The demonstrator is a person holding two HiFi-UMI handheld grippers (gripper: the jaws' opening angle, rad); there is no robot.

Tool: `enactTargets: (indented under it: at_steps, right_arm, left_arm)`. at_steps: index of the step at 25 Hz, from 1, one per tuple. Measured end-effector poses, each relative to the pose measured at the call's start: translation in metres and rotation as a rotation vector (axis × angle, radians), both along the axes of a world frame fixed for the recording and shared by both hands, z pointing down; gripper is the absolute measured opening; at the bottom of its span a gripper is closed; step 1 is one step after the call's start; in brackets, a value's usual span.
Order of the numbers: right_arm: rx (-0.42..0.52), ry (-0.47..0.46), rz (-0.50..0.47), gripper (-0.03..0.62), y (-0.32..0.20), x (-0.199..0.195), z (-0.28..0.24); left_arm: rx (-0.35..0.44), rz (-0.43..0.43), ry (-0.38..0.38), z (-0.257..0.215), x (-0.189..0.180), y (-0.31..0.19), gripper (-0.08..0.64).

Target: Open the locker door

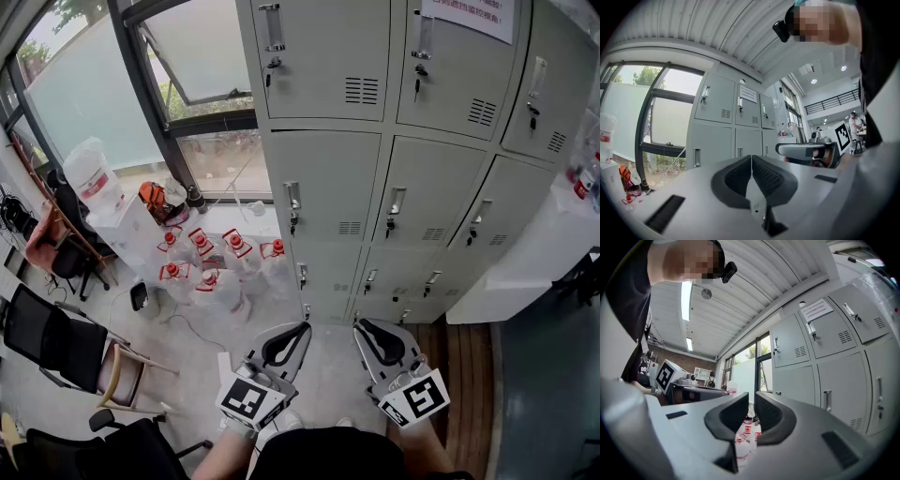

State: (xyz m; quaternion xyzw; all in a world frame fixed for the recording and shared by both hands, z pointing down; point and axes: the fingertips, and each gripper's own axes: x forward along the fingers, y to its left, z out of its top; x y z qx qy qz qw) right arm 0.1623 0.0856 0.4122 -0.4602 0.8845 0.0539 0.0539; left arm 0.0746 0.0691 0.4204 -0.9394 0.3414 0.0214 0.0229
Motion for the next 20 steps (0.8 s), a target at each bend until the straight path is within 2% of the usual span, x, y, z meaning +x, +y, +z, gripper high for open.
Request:
enactTargets:
  at_steps: [6, 13, 15, 18, 20]
  right_arm:
    - [-0.006, 0.01, -0.004, 0.059, -0.009, -0.037, 0.0]
    - [-0.01, 0.041, 0.013, 0.059, -0.025, -0.078, 0.0]
    - [-0.019, 0.015, 0.026, 0.059, -0.03, -0.087, 0.0]
    - [-0.049, -0.044, 0.032, 0.06, -0.04, -0.1, 0.001]
    - [-0.063, -0.052, 0.035, 0.06, -0.044, -0.109, 0.004]
  left_arm:
    - [-0.004, 0.013, 0.007, -0.001, -0.031, -0.009, 0.023]
    - [-0.044, 0.013, 0.007, 0.007, -0.074, -0.026, 0.023]
    - [-0.03, 0.021, 0.02, 0.005, -0.087, -0.031, 0.023]
    - [-0.057, 0.019, 0.03, 0.014, -0.109, -0.039, 0.023]
    - [-0.039, 0.027, 0.053, 0.012, -0.12, -0.045, 0.023]
